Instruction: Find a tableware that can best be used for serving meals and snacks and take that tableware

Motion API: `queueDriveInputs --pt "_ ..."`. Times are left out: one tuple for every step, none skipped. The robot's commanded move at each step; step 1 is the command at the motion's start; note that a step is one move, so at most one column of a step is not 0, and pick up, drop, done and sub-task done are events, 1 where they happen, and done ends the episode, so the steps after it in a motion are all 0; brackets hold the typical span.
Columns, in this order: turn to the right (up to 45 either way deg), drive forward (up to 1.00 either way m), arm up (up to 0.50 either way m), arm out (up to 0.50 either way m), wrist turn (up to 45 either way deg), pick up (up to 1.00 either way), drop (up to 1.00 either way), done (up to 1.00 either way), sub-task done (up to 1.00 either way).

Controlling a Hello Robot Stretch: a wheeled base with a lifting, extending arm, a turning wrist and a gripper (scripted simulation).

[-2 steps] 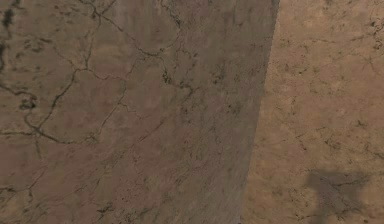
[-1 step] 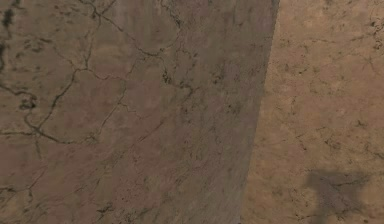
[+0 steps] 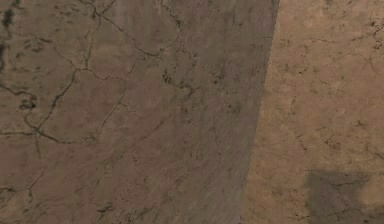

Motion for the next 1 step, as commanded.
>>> queueDriveInputs --pt "0.0 0.0 0.0 0.4 0.0 0.0 0.0 0.0 0.0"
